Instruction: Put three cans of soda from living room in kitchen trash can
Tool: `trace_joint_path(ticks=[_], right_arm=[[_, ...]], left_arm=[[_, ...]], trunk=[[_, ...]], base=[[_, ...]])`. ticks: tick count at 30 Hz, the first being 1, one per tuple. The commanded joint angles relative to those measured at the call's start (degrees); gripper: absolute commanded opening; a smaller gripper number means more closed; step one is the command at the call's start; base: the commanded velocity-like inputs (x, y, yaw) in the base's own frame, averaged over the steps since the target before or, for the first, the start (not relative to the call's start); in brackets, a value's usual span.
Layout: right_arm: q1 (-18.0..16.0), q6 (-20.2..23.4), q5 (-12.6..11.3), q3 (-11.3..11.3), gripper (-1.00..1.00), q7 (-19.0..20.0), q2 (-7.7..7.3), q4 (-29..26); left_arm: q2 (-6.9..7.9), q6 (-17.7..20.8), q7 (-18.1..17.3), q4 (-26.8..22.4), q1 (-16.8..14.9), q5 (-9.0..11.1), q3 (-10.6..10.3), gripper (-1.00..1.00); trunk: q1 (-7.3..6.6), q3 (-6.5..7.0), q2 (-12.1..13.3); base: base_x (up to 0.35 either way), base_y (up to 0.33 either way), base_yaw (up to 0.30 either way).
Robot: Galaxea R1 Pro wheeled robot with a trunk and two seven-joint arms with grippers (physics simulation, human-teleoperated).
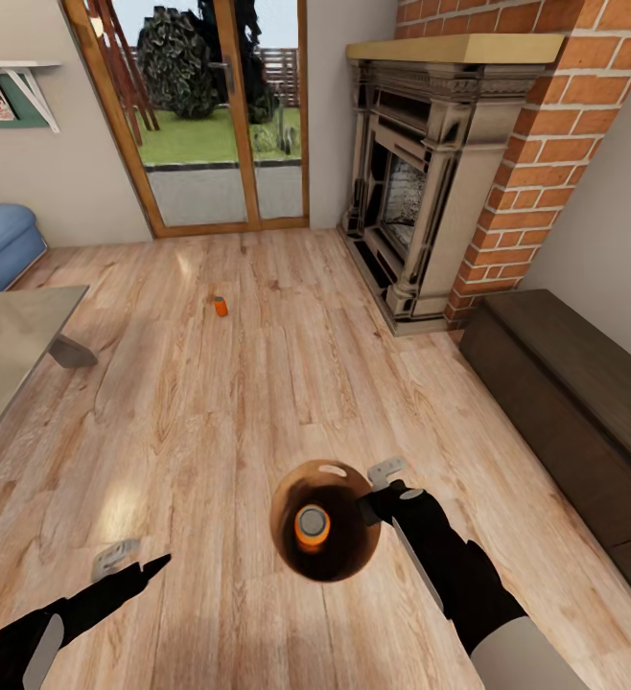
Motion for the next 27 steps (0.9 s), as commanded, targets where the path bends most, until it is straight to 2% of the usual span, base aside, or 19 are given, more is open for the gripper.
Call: trace_joint_path(ticks=[1, 8, 27], right_arm=[[0.03, 0.07, -0.90, 0.01, -1.00, 0.20, -0.01, -0.26], [0.07, 0.28, -0.88, 0.00, -1.00, 0.19, 0.01, -1.43], [0.07, 0.28, -0.88, 0.12, -1.00, 0.19, 0.02, -1.54]], left_arm=[[0.00, -0.23, 0.07, 0.00, 0.00, 0.00, 0.02, 1.00], [-0.02, -2.69, 0.23, 0.91, 0.00, -0.01, 0.00, 1.00], [-0.06, -2.97, 0.28, 1.19, 0.00, -0.01, -0.01, 1.00]], trunk=[[0.00, 0.00, 0.00], [0.00, 0.00, 0.00], [0.00, 0.25, 0.00]], base=[[0.000, 0.000, 0.000], [0.000, 0.000, 0.000], [0.000, 0.000, 0.000]])
